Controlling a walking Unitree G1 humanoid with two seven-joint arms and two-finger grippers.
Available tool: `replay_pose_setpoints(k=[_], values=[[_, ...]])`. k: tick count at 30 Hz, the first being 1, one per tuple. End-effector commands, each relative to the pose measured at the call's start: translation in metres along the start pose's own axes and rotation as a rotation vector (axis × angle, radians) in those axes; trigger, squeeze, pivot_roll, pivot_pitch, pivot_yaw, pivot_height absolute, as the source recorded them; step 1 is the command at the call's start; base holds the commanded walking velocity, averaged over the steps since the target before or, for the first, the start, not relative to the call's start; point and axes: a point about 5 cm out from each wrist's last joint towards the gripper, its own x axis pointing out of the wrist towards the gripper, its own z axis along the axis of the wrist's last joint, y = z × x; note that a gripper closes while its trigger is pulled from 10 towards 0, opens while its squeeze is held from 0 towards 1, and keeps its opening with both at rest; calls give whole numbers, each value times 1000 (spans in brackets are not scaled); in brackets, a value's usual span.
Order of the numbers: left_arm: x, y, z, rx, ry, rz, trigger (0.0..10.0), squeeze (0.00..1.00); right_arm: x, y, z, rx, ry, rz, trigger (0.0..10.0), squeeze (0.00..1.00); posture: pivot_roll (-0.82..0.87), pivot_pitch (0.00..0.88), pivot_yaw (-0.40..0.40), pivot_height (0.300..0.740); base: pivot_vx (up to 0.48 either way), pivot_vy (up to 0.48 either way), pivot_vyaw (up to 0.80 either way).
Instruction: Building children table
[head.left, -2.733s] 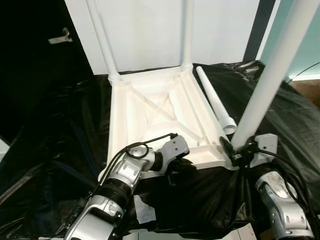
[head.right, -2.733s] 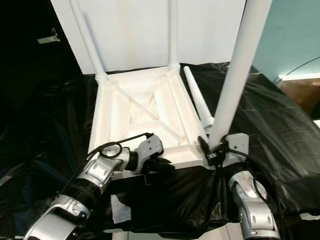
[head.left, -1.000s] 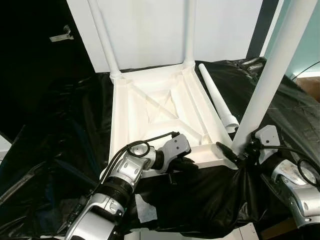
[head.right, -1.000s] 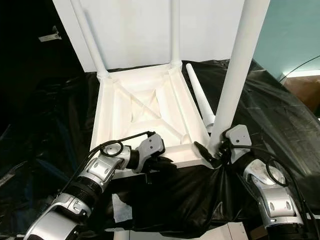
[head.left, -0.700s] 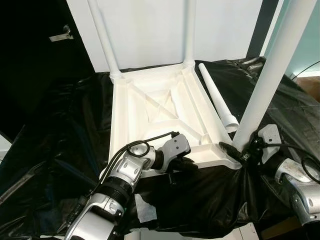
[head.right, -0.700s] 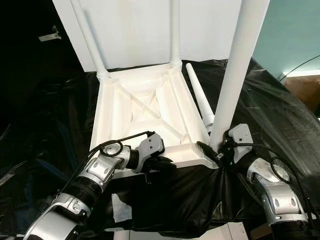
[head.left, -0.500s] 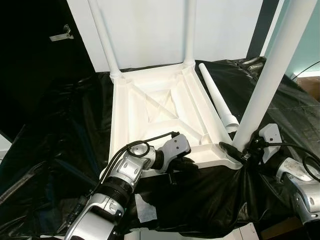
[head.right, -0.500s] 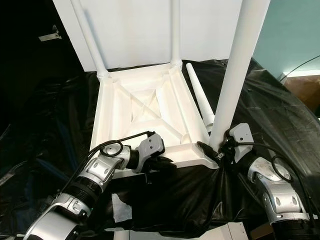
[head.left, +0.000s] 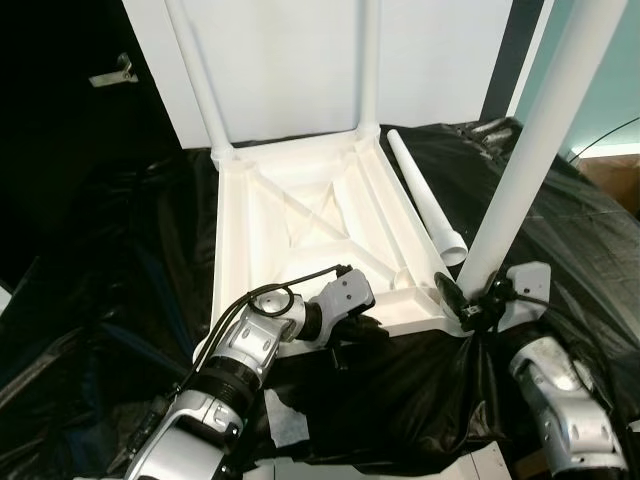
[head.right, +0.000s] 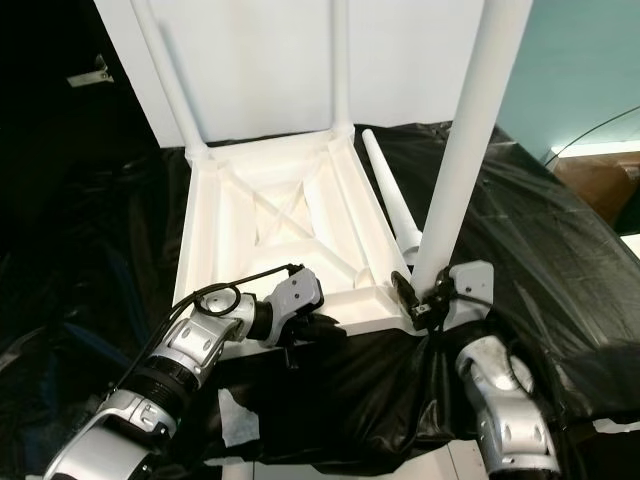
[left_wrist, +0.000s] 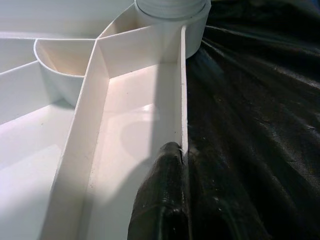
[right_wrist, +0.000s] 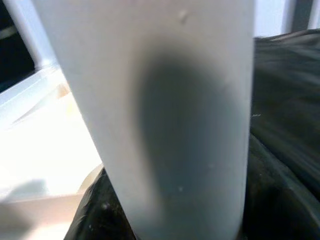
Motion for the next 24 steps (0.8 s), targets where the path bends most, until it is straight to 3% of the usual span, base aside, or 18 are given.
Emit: replay_pose_setpoints(k=[1,3,4,6,10,15,16,20,21,23,24], values=[[15,-28,-52,-210,95,-53,10000,0,3,16,-9,29,32,-39,0,0,-127,39,22,740,0,0,0],[16,-29,-52,-210,95,-53,10000,0,4,5,-12,36,39,-207,0,0,-125,39,20,740,0,0,0],[16,-29,-52,-210,95,-53,10000,0,4,5,-12,36,39,-207,0,0,-125,39,20,740,0,0,0],[17,-29,-52,-212,93,-54,10000,0,4,-5,-15,68,59,-333,0,0,-120,40,16,740,0,0,0],[17,-31,-52,-216,91,-53,10000,0,5,-5,-15,85,65,-405,0,0,-119,42,14,740,0,0,0],[17,-31,-53,-218,91,-52,10000,0,7,1,-15,68,64,-381,0,0,-119,42,12,740,0,0,0],[18,-31,-53,-218,90,-52,10000,0,9,6,-13,37,61,-337,10000,0,-120,42,12,740,0,0,0],[18,-32,-52,-217,88,-55,10000,0,11,16,-9,-23,35,-226,10000,0,-122,41,13,740,0,0,0],[18,-31,-52,-217,87,-54,10000,0,11,18,-8,-25,29,-192,10000,1000,-125,40,15,740,0,0,0],[18,-31,-51,-217,86,-54,10000,0,11,19,-7,-25,26,-170,10000,1000,-125,40,15,740,0,0,0],[17,-30,-52,-216,87,-53,10000,0,13,23,-8,-12,35,-101,10000,1000,-131,39,18,740,0,0,0]])
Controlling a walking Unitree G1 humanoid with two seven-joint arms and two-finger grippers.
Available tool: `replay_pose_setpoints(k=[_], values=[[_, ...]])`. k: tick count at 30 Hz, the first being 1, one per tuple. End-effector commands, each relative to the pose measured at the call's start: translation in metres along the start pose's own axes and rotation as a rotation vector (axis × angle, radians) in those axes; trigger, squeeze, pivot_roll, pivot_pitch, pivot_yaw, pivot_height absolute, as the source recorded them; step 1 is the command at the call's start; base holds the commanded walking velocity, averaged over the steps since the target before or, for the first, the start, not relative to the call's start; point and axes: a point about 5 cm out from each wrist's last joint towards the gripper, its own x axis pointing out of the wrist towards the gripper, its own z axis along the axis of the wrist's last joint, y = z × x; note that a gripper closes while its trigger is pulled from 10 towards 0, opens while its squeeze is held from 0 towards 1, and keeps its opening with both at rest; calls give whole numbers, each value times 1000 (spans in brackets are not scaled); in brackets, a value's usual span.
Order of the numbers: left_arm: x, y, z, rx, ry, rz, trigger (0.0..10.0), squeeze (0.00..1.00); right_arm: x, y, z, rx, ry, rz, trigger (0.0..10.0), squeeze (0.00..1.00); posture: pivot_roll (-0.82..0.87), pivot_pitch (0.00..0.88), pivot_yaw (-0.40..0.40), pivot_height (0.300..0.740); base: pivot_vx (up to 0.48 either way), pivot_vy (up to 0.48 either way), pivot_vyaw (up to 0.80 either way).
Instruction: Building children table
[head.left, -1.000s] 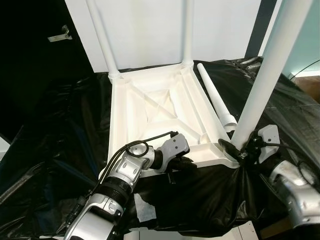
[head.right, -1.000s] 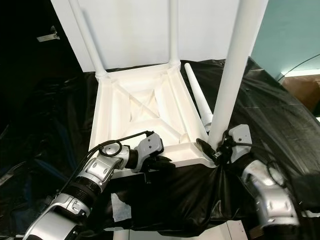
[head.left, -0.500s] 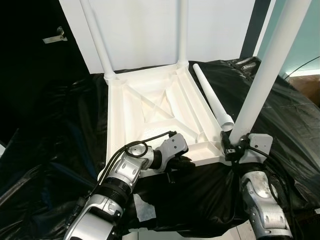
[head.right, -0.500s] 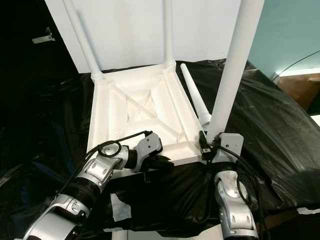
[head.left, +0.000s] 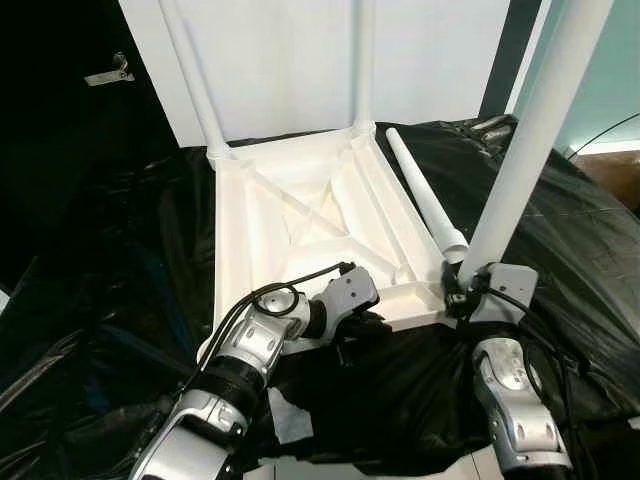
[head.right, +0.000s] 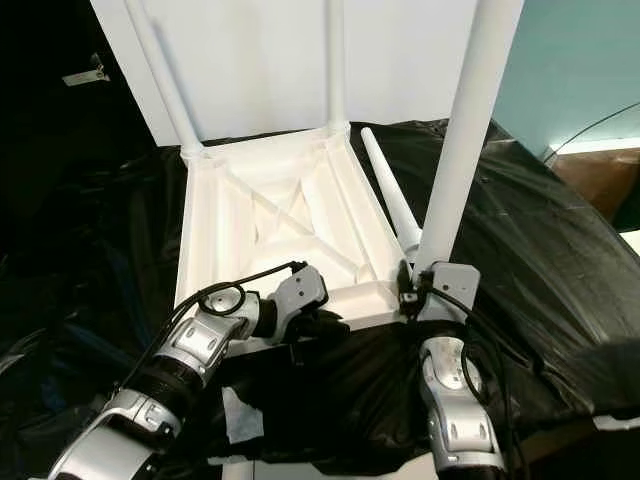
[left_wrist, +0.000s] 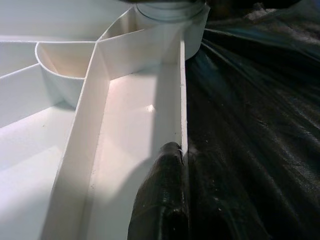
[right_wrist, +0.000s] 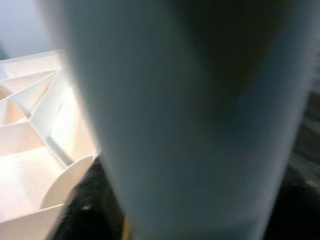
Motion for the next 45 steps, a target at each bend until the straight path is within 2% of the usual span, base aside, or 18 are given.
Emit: replay_pose_setpoints(k=[1,2,3,4,5,7,12,15,18,20,21,24,28,29,39,45], values=[[12,-30,-56,-227,100,-69,10000,0,0,18,-7,25,44,153,10000,1000,-132,39,19,740,0,0,0],[12,-30,-56,-227,100,-69,10000,0,0,18,-7,25,44,153,10000,1000,-132,39,19,740,0,0,0],[12,-30,-56,-225,103,-69,10000,0,0,23,-6,18,38,218,10000,1000,-132,39,20,740,0,0,0],[12,-29,-56,-224,103,-70,10000,0,0,29,-3,11,27,309,10000,0,-136,39,22,740,0,0,0],[12,-29,-56,-224,103,-70,10000,0,0,29,-3,11,27,309,10000,0,-136,39,22,740,0,0,0],[13,-29,-55,-221,104,-71,10000,0,1,33,4,-17,8,434,10000,0,-139,38,24,740,0,0,0],[13,-28,-54,-216,106,-72,10000,0,0,28,7,-42,11,504,10000,0,-141,38,26,740,0,0,0],[13,-28,-55,-211,110,-71,10000,0,-2,7,9,-57,47,580,10000,0,-138,39,27,740,0,0,0],[12,-28,-55,-211,112,-70,10000,0,-3,0,9,-62,62,599,10000,0,-137,38,27,740,0,0,0],[11,-27,-56,-211,114,-67,10000,0,-5,-13,9,-77,95,641,10000,0,-134,36,25,740,0,0,0],[11,-27,-56,-211,114,-67,10000,0,-5,-13,9,-77,95,641,10000,0,-134,36,25,740,0,0,0],[10,-26,-57,-210,117,-62,10000,0,-4,-26,11,-109,122,681,10000,0,-135,31,27,740,0,0,0],[9,-26,-57,-210,117,-61,10000,0,-3,-30,13,-121,128,694,10000,0,-134,29,27,740,0,0,0],[9,-26,-56,-208,116,-60,10000,0,-3,-34,15,-130,140,712,0,0,-137,27,27,740,0,0,0],[10,-25,-56,-202,119,-65,10000,0,-9,-34,11,-144,195,767,0,0,-142,27,29,740,0,0,0],[10,-25,-56,-202,120,-67,10000,0,-11,-19,-2,-118,213,736,0,0,-143,31,27,740,0,0,0]])
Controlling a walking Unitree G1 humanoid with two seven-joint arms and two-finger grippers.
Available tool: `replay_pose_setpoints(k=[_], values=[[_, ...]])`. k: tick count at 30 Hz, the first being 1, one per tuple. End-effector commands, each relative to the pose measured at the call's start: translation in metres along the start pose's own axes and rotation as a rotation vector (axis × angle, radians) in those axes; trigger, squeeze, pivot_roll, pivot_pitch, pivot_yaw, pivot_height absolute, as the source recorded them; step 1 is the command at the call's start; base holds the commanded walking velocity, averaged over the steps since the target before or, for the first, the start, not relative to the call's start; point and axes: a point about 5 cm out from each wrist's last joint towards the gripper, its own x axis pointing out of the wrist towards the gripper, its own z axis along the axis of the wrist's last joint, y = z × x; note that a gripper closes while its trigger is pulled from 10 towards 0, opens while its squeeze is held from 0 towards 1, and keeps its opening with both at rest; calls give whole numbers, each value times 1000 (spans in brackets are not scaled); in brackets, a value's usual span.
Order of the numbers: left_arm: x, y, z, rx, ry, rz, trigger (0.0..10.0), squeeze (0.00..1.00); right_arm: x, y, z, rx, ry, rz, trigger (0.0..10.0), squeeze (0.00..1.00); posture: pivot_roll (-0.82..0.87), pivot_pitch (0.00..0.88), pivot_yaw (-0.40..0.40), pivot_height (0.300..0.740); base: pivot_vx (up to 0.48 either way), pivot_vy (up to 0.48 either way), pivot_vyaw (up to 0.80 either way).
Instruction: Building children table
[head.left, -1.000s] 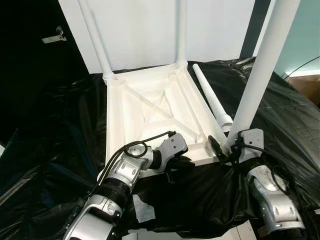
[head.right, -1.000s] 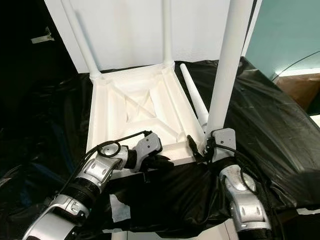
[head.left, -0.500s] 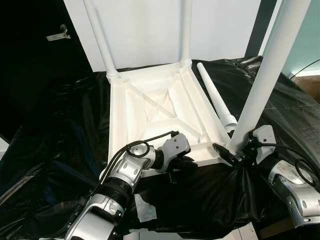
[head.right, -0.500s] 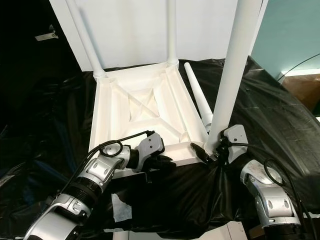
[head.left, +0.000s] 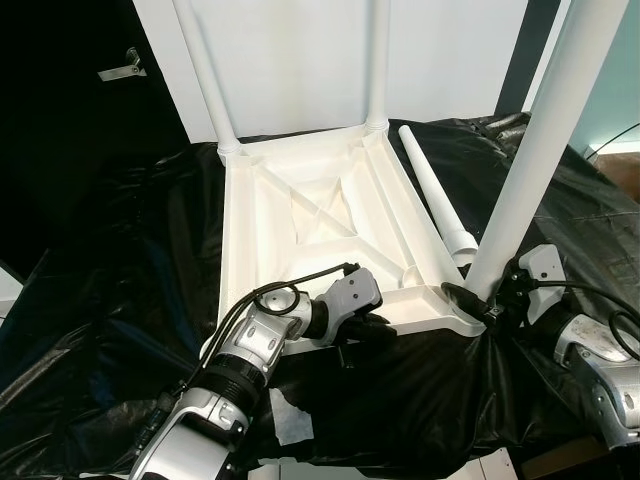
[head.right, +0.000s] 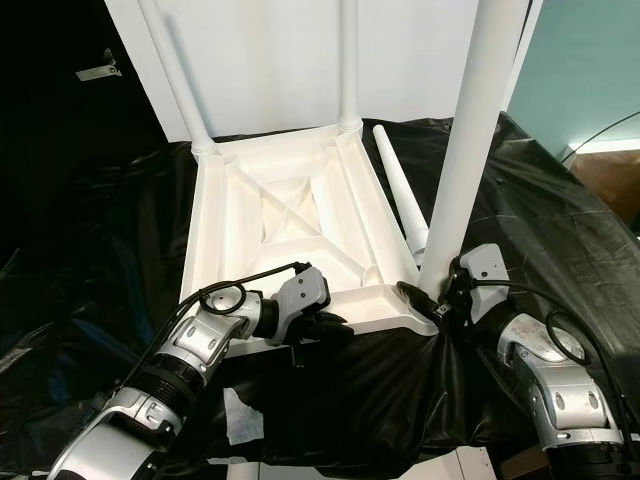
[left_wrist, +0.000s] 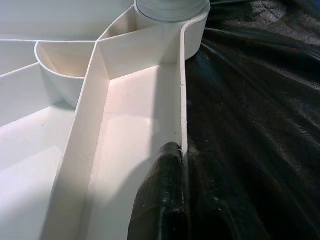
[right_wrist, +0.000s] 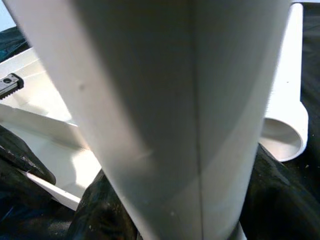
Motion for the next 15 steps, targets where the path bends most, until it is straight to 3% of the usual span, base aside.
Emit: replay_pose_setpoints(k=[1,3,4,10,12,13,14,15], values=[[9,-25,-57,-219,122,-45,10000,0,11,29,-18,41,58,104,0,0,-143,31,27,740,0,0,0],[9,-25,-57,-219,121,-45,10000,0,15,32,-19,44,51,79,0,0,-142,31,28,740,0,0,0],[10,-26,-57,-221,119,-46,10000,0,29,42,-21,88,22,-33,0,0,-136,32,24,740,0,0,0],[10,-27,-57,-225,116,-43,10000,0,42,58,-29,183,29,-186,0,0,-131,34,21,740,0,0,0],[10,-27,-57,-225,116,-43,10000,0,42,58,-29,183,29,-186,0,0,-131,34,21,740,0,0,0],[10,-27,-57,-226,115,-43,10000,0,45,62,-31,200,29,-263,0,0,-129,36,20,740,0,0,0],[10,-27,-57,-226,115,-43,10000,0,45,62,-31,200,29,-263,0,0,-129,36,20,740,0,0,0],[11,-28,-57,-227,114,-45,10000,0,48,63,-28,203,-4,-358,0,0,-130,41,17,740,0,0,0]])
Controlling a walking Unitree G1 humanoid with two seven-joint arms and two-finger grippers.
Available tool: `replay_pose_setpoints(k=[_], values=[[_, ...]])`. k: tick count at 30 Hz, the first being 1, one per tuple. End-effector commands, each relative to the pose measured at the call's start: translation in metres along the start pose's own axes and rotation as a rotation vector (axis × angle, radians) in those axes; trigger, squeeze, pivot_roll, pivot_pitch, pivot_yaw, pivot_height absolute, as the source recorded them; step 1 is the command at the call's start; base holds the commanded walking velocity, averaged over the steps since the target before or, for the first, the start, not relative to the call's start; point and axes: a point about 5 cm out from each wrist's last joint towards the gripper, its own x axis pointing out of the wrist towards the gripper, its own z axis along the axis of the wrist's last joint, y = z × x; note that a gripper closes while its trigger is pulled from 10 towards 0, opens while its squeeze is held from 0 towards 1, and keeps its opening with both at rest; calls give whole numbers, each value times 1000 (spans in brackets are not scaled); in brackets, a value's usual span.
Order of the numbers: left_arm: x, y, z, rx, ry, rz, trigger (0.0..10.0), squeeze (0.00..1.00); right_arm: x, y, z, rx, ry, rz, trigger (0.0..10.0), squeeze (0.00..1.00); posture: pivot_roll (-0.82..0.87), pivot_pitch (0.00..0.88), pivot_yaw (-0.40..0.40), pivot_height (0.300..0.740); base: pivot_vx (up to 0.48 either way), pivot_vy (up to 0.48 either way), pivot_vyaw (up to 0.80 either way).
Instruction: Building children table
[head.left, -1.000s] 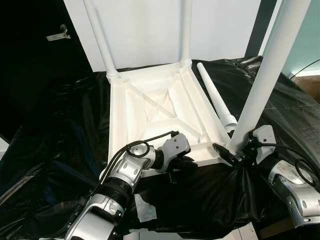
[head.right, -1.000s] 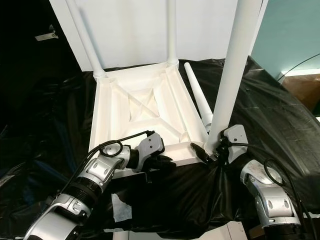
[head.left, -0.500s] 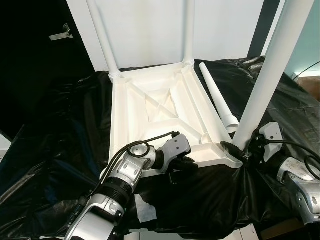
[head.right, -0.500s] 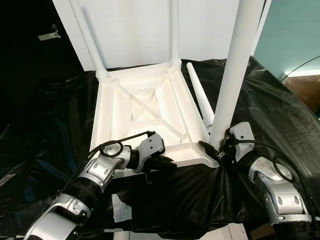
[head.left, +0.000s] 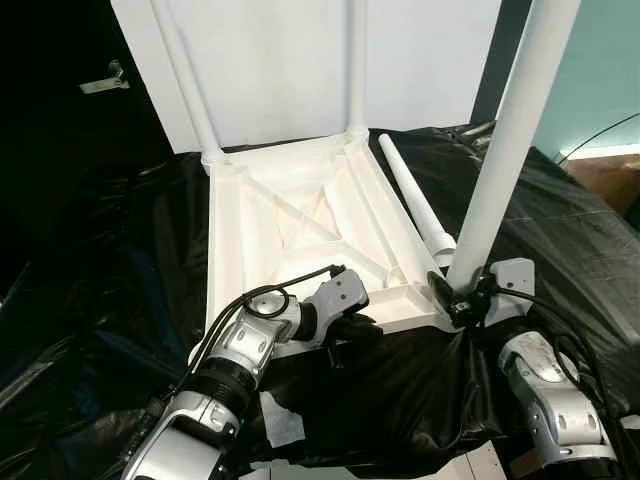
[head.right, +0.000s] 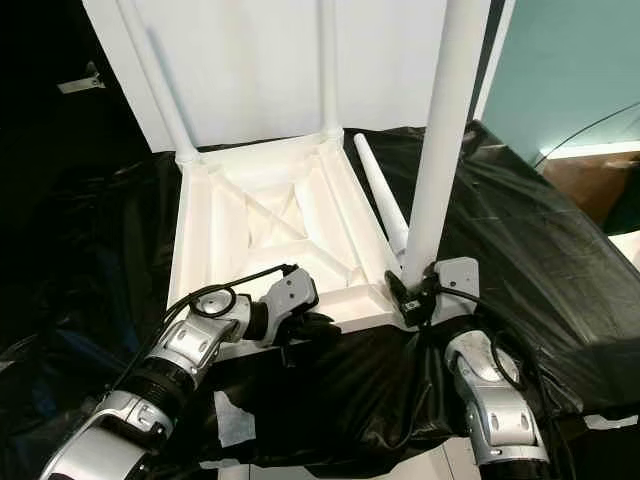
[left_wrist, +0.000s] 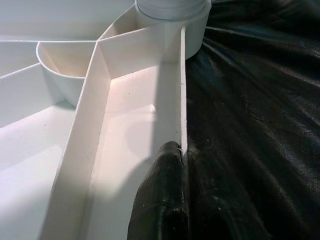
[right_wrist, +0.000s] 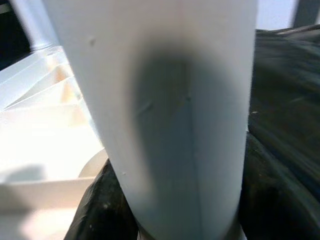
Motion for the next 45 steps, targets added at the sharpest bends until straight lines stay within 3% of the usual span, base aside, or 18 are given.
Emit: replay_pose_setpoints(k=[1,2,4,5,11,12,14,15,16,17,23,25,29,34,39,40,41,45], values=[[20,-32,-48,-194,100,-77,10000,0,3,28,-16,46,41,-42,0,0,-128,42,15,740,0,0,0],[20,-32,-48,-194,100,-77,10000,0,3,28,-16,46,41,-42,0,0,-128,42,15,740,0,0,0],[21,-34,-47,-197,97,-81,10000,0,4,16,-8,69,-45,-204,0,0,-128,43,14,740,0,0,0],[21,-34,-47,-197,97,-81,10000,0,4,15,-8,68,-48,-224,0,0,-127,43,14,740,0,0,0],[22,-34,-48,-200,97,-79,10000,0,5,19,-17,83,9,-236,0,0,-125,42,10,740,0,0,0],[22,-34,-48,-200,96,-78,10000,0,6,20,-17,75,17,-228,3451,0,-125,41,9,740,0,0,0],[22,-34,-48,-201,96,-78,10000,0,6,21,-18,69,23,-226,3451,0,-125,41,9,740,0,0,0],[22,-34,-48,-201,94,-76,10000,0,8,24,-19,41,37,-193,10000,667,-125,40,9,740,0,0,0],[22,-34,-48,-201,94,-76,10000,0,8,24,-19,41,37,-193,10000,667,-125,40,9,740,0,0,0],[22,-34,-48,-201,94,-76,10000,0,9,26,-19,36,34,-169,10000,1000,-125,40,9,740,0,0,0],[22,-33,-47,-199,95,-76,10000,0,10,29,-16,-3,13,-89,10000,1000,-131,37,16,740,0,0,0],[21,-32,-48,-196,97,-75,10000,0,5,24,-11,-51,-5,19,10000,0,-132,36,18,740,0,0,0],[20,-31,-48,-194,102,-74,10000,0,-5,7,-2,-158,-22,186,10000,0,-144,36,25,740,0,0,0],[21,-31,-47,-187,105,-79,10000,0,-7,-16,10,-193,-19,235,10000,0,-154,35,30,740,0,0,0],[21,-30,-46,-182,105,-80,10000,0,-6,-23,16,-213,-21,257,10000,0,-155,35,32,740,0,0,0],[22,-30,-45,-181,105,-80,10000,0,-6,-25,18,-222,-21,270,4196,0,-155,35,32,740,0,0,0],[21,-29,-46,-180,106,-80,10000,0,-8,-26,21,-238,-14,316,0,0,-152,34,34,740,0,0,0],[19,-28,-48,-177,114,-74,10000,0,-11,-27,22,-275,27,421,0,0,-143,29,35,740,0,0,0]])
